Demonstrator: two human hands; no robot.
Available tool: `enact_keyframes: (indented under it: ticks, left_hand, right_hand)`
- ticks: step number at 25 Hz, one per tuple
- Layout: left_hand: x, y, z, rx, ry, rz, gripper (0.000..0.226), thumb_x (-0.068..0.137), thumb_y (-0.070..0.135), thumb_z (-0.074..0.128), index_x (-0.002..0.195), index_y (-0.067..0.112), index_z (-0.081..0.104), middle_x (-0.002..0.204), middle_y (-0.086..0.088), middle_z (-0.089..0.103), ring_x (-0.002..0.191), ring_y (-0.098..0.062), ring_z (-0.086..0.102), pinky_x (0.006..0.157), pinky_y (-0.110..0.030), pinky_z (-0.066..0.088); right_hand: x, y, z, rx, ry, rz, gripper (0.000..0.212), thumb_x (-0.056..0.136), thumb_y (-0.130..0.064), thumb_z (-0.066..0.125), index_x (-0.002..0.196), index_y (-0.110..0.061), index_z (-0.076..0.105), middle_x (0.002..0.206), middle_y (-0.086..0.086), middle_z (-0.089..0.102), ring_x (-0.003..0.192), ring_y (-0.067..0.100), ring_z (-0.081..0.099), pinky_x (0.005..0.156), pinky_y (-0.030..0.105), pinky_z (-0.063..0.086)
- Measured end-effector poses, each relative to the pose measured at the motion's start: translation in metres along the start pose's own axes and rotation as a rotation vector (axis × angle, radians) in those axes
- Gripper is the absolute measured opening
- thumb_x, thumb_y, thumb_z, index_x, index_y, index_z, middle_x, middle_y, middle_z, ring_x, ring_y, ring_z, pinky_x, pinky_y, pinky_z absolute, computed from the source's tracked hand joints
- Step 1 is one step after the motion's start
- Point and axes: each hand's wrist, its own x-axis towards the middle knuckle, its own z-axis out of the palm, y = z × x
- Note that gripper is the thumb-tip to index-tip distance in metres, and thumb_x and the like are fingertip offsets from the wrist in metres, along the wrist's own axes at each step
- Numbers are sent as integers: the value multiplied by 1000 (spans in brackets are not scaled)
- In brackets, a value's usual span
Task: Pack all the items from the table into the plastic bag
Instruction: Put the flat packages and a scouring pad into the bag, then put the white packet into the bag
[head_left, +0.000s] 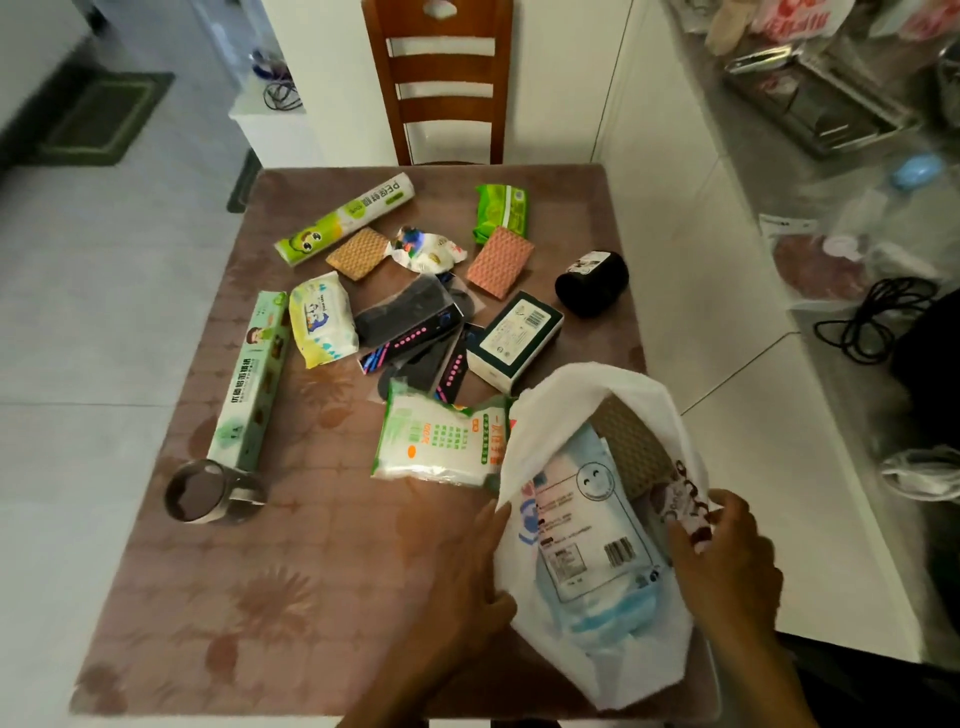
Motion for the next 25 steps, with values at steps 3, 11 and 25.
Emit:
enact_keyframes:
  ticks: [3,11,25]
  left_hand:
    - [-3,5,-9,53,46,76,84,80,55,63,144,55,9,158,22,12,146,0,7,120,-45,16]
    - [-19,-41,-92,-24,678,-121,61,85,36,67,138,32,37,142,5,45,102,-19,61,84,-41,56]
    - [-15,-194,-234,336,669,-448,89,75,46,71,145,32,19,157,-7,20,143,-37,21,112,-63,23]
  right_hand:
    - [-9,-28,5,12,8,-155,59,86,-42,62,134,-18,39,135,14,52,120,37,48,98,54,42]
    - [-83,-191,56,246,-266,-784,43,91,-45,50,130,-28,41,134,1,50,115,17,50,85,34,54]
    - [-88,-242,184,-253,-319,-664,81,87,-35,60,151,-22,12,161,7,8,144,29,18,113,44,28]
